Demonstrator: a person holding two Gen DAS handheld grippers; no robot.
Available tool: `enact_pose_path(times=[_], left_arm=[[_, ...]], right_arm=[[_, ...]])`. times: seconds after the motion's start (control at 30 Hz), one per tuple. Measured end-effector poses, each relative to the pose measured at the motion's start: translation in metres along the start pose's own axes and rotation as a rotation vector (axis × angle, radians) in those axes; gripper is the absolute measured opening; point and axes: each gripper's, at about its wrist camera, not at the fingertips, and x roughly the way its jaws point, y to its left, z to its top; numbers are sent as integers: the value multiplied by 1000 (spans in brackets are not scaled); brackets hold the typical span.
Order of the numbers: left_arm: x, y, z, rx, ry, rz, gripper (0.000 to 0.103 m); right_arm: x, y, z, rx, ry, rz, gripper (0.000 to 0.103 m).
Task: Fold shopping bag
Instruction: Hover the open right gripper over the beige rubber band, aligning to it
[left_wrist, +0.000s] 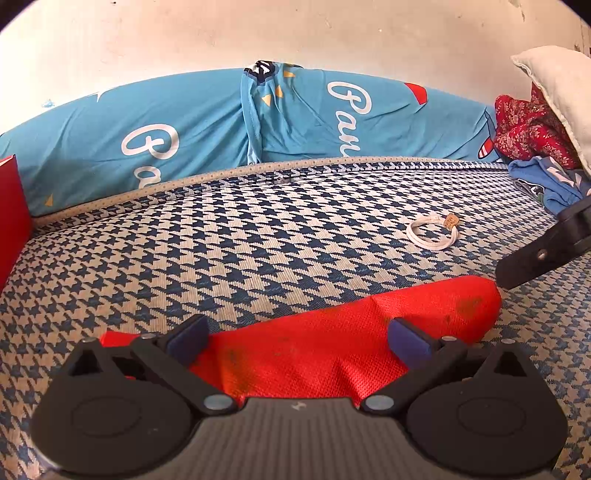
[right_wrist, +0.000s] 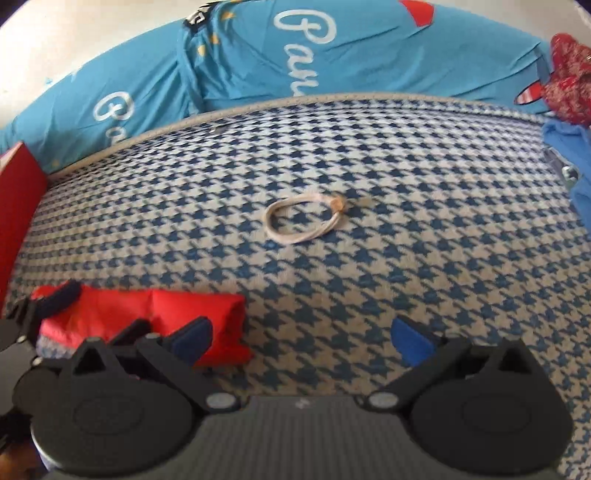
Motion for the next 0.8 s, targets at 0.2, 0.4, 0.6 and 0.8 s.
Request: enact_pose_path(times=[0.2, 0.4, 0.6, 0.8], left_arm=[[0, -1, 0, -1, 0, 2, 103], [-2, -3, 0, -2, 1, 4, 103], [-3, -3, 1, -3, 1, 5, 103], [-2, -2, 1, -2, 1, 6, 103]], right_arm=[[-17, -1, -2, -124, -51, 21, 103], [-6, -14, -11, -86, -95, -21, 103], [12, -20, -2, -52, -34, -29, 103], [14, -21, 4, -35, -54, -115, 102]])
